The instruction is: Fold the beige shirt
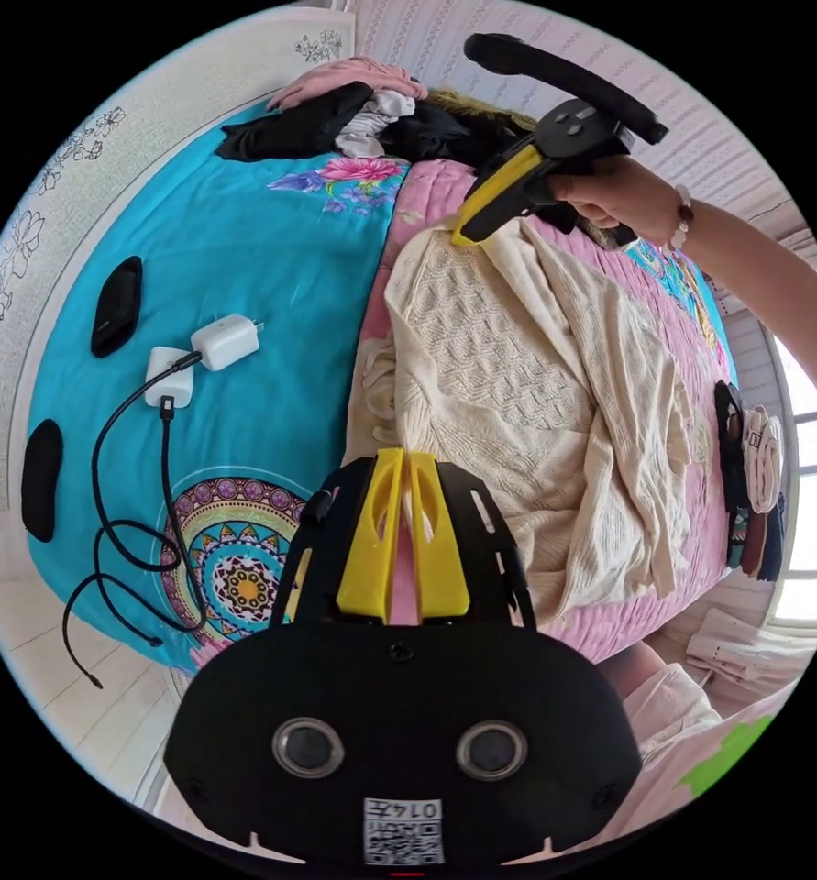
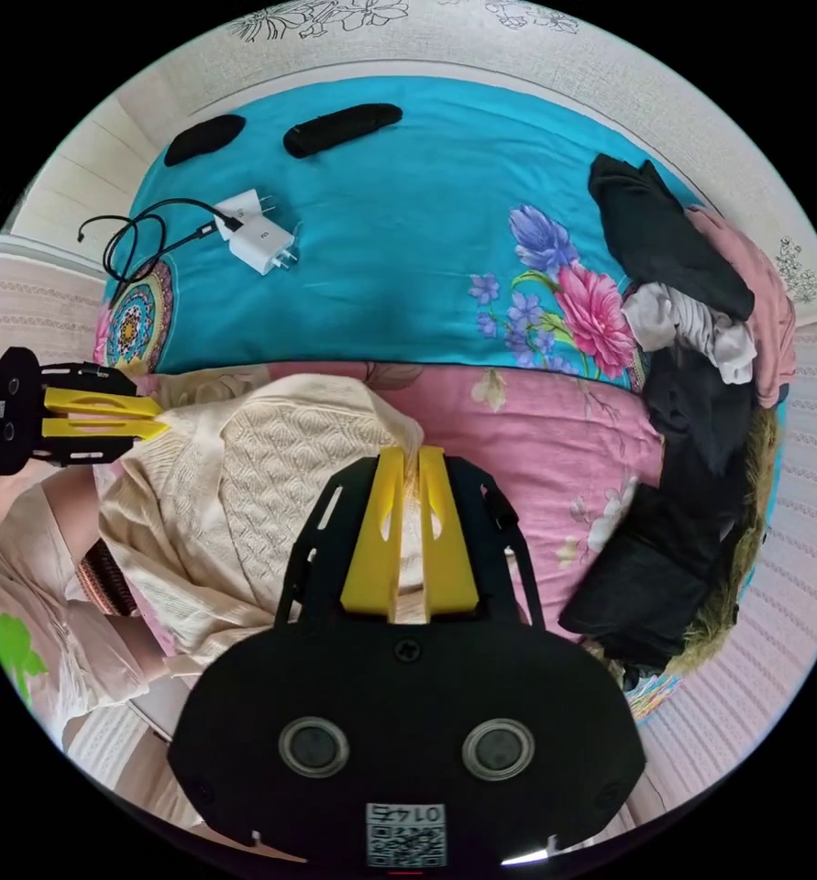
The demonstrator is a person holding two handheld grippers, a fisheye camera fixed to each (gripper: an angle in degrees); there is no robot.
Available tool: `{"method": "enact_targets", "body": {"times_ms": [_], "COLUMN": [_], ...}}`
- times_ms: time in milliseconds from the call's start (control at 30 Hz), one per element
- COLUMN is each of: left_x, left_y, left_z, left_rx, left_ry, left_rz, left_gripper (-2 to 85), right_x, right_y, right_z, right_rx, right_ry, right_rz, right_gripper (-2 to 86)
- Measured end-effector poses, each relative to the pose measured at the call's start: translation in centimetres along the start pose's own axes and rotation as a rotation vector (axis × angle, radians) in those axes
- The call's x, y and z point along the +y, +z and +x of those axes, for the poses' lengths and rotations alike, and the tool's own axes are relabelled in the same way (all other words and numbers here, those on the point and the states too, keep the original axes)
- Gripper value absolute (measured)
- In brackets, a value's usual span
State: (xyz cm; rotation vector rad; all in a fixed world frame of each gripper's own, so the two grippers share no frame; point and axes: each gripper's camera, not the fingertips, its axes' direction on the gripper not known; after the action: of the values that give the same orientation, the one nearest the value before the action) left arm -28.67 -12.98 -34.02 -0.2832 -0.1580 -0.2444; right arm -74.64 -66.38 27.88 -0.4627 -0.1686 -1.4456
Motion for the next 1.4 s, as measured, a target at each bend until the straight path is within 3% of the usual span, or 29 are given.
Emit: {"method": "enact_targets", "body": {"times_ms": [367,767,1100,1400], "left_x": [1.2,1.7,1.6,0.7], "left_y": [-5.5,-7.9,-1.1,10.0], "left_z": [6.7,19.3,35.5,43.6], "left_rx": [0.033,0.320,0.470,0.405], "left_ry": [0.157,0.456,0.665,0.668], "left_rz": [0.101,0.128,0.010,-0.194], "left_gripper": [-1.0,-1.0,-1.0,1.8], "right_x": [9.0,24.9,42.3,55.2], "right_y": [-8.9,-16.8,-18.2,-13.3], "right_z": [3.4,5.2,6.2,8.8], "right_rx": [-0.058,-0.079,-0.114,-0.274], "right_ry": [0.080,0.187,0.356,0.614], "right_rz": [0.130,0.244,0.203,0.158], "right_gripper": [1.3,1.4,1.6,3.9]}}
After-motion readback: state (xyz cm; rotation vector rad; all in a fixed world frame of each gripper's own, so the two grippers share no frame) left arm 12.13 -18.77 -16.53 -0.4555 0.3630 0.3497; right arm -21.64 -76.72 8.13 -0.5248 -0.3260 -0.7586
